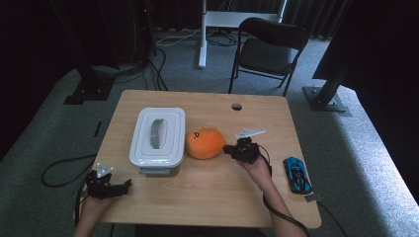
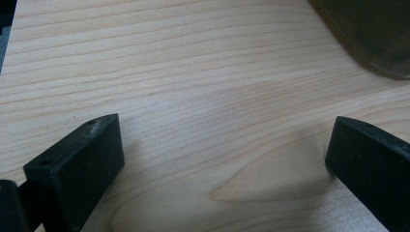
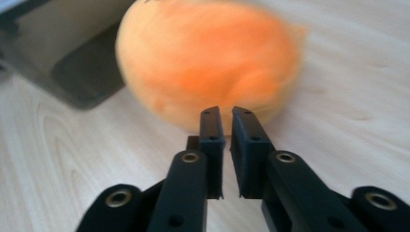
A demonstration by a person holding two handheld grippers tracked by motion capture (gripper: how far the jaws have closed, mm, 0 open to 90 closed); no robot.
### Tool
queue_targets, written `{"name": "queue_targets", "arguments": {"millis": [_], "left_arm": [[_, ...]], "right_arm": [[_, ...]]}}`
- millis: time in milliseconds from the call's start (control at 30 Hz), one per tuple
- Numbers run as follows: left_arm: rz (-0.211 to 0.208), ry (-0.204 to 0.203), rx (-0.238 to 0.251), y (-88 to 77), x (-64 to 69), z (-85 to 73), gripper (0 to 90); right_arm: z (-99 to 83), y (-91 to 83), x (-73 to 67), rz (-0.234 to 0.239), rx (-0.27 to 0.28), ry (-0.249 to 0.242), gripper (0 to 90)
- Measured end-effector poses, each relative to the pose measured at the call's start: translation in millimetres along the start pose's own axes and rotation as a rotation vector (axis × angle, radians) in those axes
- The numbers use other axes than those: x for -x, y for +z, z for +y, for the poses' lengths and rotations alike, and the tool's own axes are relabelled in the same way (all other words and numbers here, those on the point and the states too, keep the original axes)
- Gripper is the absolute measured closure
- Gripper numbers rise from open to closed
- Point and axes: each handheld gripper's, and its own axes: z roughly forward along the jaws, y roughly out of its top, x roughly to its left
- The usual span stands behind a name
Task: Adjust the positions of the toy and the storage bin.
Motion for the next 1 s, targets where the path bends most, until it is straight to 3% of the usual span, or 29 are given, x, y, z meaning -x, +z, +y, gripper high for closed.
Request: {"name": "queue_targets", "arguments": {"millis": [133, 333, 433, 500, 667, 900, 1000], "left_arm": [[0.000, 0.000, 0.000, 0.0, 0.0, 0.0, 0.5], [0.000, 0.000, 0.000, 0.0, 0.0, 0.0, 0.5], [0.000, 0.000, 0.000, 0.0, 0.0, 0.0, 0.5], [0.000, 0.000, 0.000, 0.0, 0.0, 0.0, 0.5], [0.000, 0.000, 0.000, 0.0, 0.0, 0.0, 0.5], [0.000, 0.000, 0.000, 0.0, 0.0, 0.0, 0.5], [0.000, 0.000, 0.000, 0.0, 0.0, 0.0, 0.5]], "right_arm": [[6.6, -5.7, 12.6, -0.003, 0.008, 0.028, 69.7], [11.6, 8.6, 20.0, 0.013, -0.025, 0.033, 60.9], [12.8, 16.0, 22.1, 0.027, -0.043, 0.030, 60.6], [13.2, 20.1, 21.3, 0.040, -0.062, 0.027, 63.6], [10.6, 20.0, 16.3, 0.026, -0.064, 0.022, 81.4], [-2.2, 8.9, 5.6, 0.051, -0.059, 0.030, 83.2], [-8.1, 2.2, -1.9, 0.040, -0.056, 0.023, 83.2]]}}
